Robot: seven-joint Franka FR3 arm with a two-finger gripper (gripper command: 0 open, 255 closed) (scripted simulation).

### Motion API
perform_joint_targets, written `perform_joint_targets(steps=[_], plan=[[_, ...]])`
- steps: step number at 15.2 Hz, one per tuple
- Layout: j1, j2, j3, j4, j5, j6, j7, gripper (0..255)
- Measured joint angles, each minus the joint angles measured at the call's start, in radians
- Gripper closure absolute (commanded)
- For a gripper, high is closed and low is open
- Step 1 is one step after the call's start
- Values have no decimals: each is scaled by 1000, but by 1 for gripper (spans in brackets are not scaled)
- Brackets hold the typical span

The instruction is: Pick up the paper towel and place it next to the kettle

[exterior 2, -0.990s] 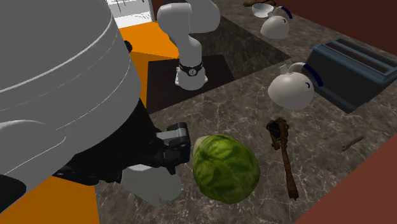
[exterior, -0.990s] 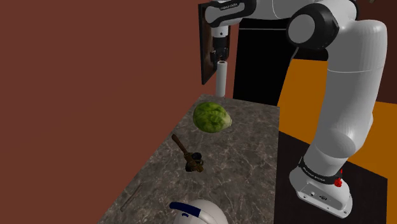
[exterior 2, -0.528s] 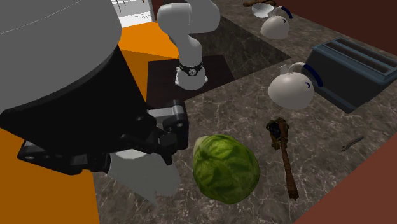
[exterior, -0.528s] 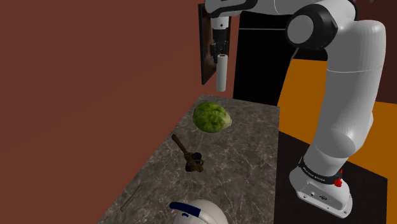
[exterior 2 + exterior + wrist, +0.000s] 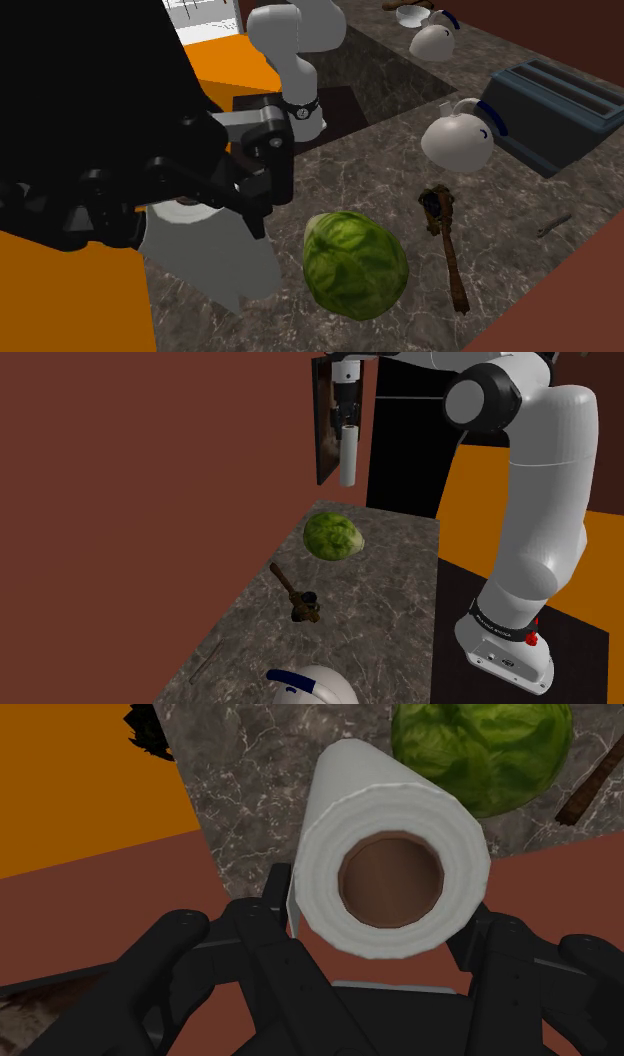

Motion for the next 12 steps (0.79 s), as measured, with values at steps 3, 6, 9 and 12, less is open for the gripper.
perform_joint_targets(steps=[3, 6, 9, 12], plan=[[-5, 12, -1, 58, 3, -46, 0, 255], [-13, 45, -1, 151, 9, -106, 0, 255], [-21, 78, 0, 246, 16, -168, 3, 255], [-3, 35, 2, 205, 8, -170, 20, 255]])
